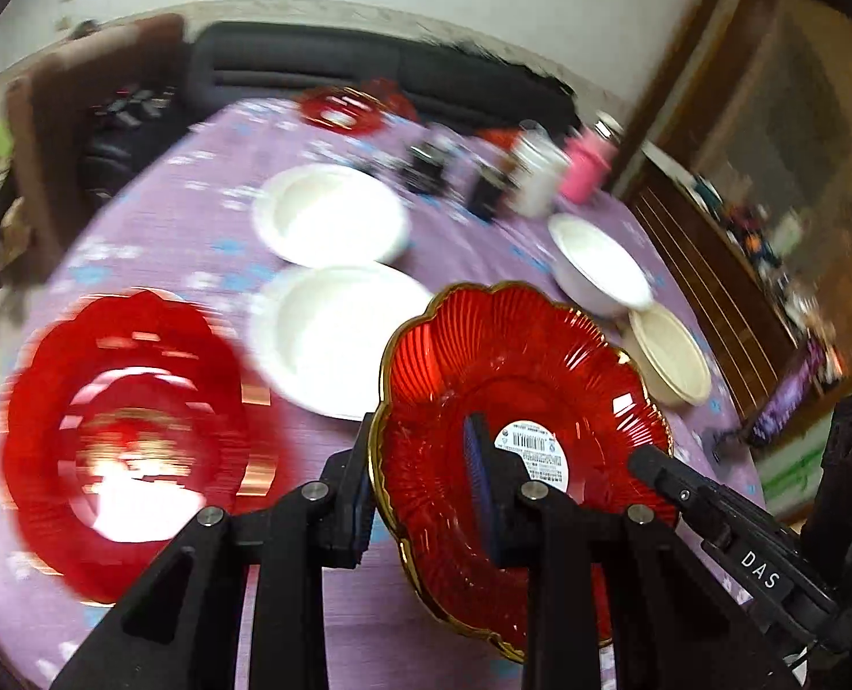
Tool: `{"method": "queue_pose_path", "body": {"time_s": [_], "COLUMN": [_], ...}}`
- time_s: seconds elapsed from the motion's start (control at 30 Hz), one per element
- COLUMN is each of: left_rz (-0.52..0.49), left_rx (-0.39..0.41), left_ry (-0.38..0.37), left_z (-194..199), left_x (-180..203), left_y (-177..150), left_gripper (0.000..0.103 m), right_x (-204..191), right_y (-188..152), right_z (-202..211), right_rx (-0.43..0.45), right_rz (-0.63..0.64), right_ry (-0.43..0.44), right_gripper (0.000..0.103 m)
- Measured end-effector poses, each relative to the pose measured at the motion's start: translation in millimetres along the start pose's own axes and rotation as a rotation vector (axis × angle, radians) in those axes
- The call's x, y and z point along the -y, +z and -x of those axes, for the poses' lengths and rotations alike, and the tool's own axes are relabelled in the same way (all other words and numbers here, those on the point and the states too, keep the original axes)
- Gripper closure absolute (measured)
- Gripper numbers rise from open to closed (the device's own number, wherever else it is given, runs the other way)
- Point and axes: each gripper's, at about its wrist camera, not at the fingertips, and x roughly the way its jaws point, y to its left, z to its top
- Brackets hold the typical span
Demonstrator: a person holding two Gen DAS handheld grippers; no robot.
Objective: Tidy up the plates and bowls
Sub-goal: 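Lift the red sticker plate with the right tool toward the wedding plate, then lower the sticker plate onto the wedding plate and open the right tool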
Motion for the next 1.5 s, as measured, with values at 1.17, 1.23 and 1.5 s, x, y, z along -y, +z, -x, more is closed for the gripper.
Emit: {"method": "queue_pose_path", "body": {"time_s": [1.17, 1.23, 1.5], "left_rz": [0.233, 0.219, 0.201], "left_rx": [0.011, 0.038, 0.158], "left_ry": [0.272, 0.27, 0.254], "left_z": [4, 14, 58], "left_x": [-193, -187, -165], "left_y": [4, 5, -5], "left_gripper": [0.042, 0.041, 0.031], "right_x": [-185, -189, -189], "right_y": [-27, -30, -26], "right_z": [-184, -185, -170], "right_rx": [-0.254, -0.246, -0.161], "right_rz": [0.342, 0.355, 0.37], "right_ry": [0.029, 0.014, 0.008], "right_gripper": [0.089, 0.089, 0.056]}}
